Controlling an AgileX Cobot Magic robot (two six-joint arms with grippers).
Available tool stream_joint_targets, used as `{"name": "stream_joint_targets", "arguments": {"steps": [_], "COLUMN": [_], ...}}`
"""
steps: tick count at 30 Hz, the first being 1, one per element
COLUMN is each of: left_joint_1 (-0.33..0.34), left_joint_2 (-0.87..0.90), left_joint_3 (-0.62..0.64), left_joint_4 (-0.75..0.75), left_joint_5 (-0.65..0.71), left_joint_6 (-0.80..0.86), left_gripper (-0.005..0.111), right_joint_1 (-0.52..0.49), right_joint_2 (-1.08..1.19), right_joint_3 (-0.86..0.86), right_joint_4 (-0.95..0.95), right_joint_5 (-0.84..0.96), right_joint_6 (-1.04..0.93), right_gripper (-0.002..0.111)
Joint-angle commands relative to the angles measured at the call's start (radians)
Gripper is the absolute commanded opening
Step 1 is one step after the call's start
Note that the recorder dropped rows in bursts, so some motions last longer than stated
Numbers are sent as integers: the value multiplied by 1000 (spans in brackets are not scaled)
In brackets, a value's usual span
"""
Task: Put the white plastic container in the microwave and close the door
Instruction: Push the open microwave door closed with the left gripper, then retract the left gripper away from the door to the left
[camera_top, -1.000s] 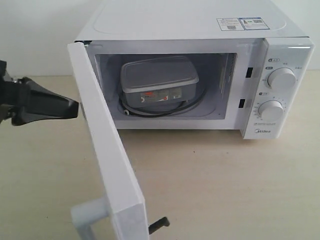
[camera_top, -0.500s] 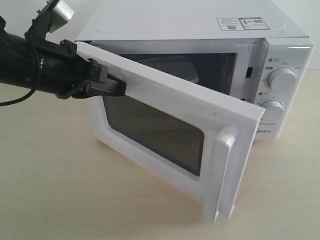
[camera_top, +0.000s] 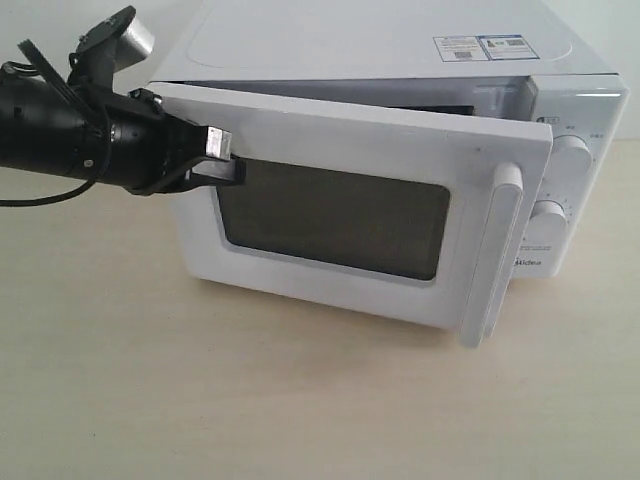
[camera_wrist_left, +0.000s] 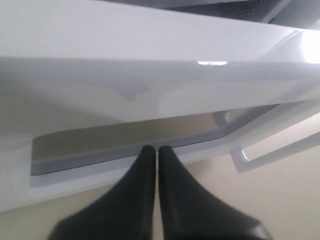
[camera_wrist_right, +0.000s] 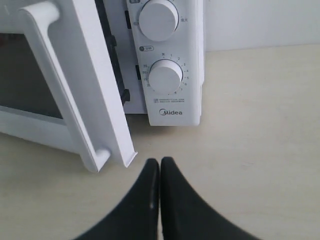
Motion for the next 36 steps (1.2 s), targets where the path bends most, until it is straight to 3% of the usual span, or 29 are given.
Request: {"name": "stream_joint_targets", "arguments": {"steps": [1, 6, 14, 22, 36], "left_joint_1": [-6, -6, -6, -6, -6], "left_joint_2": [13, 13, 14, 39, -50], "left_joint_3": [-6, -8, -22, -92, -86], "left_joint_4": [-65, -196, -201, -201, -35], "left_joint_5": [-32, -60, -105, -60, -5], "left_joint_6": [15, 141, 141, 141, 107], "left_gripper": [4, 4, 4, 4, 4], "right_joint_1": [-2, -2, -2, -2, -2], "right_joint_2": [-5, -5, -5, -5, -5], "right_joint_3": [0, 0, 0, 0, 0], "right_joint_4": [-8, -8, -8, -8, -8], "right_joint_5": [-9, -37, -37, -37, -37], "right_joint_6": [0, 0, 0, 0, 0], "right_gripper": [0, 0, 0, 0, 0]}}
